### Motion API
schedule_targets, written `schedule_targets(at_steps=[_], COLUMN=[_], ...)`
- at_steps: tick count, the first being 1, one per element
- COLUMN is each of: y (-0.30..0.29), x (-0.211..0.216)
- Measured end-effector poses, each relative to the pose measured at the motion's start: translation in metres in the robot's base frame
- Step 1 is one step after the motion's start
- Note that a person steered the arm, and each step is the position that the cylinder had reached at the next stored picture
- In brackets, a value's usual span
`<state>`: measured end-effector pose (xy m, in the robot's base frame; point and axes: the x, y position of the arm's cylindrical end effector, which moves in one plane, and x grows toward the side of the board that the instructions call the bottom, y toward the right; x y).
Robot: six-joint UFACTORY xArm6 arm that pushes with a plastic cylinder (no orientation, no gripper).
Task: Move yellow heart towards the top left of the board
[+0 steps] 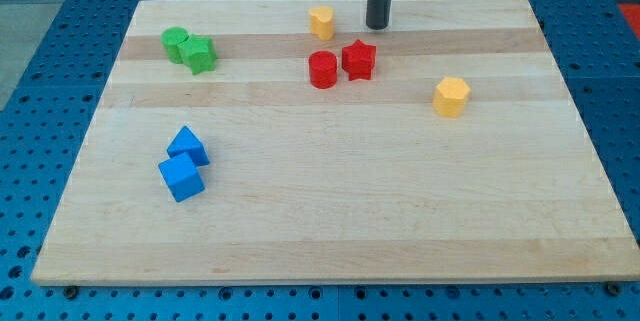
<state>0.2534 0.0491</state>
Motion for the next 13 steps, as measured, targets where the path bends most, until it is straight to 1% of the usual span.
schedule_targets(at_steps=[1,2,3,4,5,6,7,8,10,12,13], y=[-0.064,-0.086,-0.089,-0.036,-0.015,-0.002,-0.065,-0.119,-0.145,-0.145,-0.124], x=[-0.028,-0.037,-0.036,-0.046,-0.044,-0.005,0.016,-0.026,-0.036,-0.036,-0.039])
